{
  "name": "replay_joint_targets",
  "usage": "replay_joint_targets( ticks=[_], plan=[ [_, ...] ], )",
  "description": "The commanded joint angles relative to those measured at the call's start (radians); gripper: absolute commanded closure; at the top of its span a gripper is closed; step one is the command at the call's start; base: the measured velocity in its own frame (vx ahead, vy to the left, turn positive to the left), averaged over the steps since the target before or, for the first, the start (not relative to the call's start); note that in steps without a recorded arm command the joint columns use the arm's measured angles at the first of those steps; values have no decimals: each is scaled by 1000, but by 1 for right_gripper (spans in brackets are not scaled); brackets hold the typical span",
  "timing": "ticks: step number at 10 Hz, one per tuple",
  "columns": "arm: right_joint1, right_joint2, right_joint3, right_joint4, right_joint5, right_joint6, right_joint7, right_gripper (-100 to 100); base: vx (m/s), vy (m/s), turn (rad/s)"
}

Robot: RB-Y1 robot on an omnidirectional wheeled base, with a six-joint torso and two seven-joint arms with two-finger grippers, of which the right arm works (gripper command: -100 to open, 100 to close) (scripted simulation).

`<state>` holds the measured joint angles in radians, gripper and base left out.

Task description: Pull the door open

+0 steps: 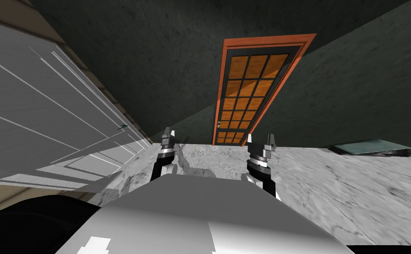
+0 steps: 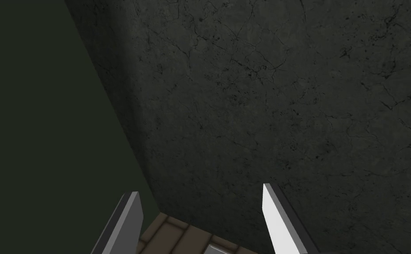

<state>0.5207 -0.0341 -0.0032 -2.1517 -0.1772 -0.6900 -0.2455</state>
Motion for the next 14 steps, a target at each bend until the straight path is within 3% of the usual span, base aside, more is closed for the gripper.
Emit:
replay_joint_targets(
  ticks=[1,14],
  plan=[
    [-3,-10,-3,44,-22,-18,-39,-100,92,3,204],
    [5,-73,-18,350,-214,-115,-363,-100,96,-21,192]
  ],
)
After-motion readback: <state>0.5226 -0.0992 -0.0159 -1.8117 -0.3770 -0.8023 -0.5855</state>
